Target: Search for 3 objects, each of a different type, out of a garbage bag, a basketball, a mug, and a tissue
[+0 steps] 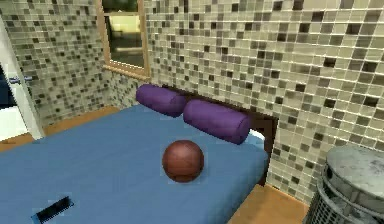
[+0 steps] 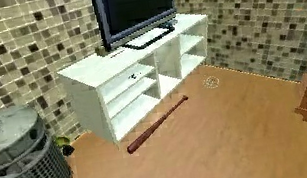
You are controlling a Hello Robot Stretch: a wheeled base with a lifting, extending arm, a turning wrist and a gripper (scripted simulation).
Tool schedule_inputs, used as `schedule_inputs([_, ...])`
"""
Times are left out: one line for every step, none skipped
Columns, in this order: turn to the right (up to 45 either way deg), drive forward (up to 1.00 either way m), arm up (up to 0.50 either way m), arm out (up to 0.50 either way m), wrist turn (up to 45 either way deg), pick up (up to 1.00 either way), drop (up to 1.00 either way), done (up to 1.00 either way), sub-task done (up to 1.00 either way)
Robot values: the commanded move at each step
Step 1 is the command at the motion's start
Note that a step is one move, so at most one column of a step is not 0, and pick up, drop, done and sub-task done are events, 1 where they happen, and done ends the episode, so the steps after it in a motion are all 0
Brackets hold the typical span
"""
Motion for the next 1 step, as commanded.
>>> schedule_inputs([0.0,0.00,0.00,0.00,0.0,0.00,0.00,1.00,0.00])
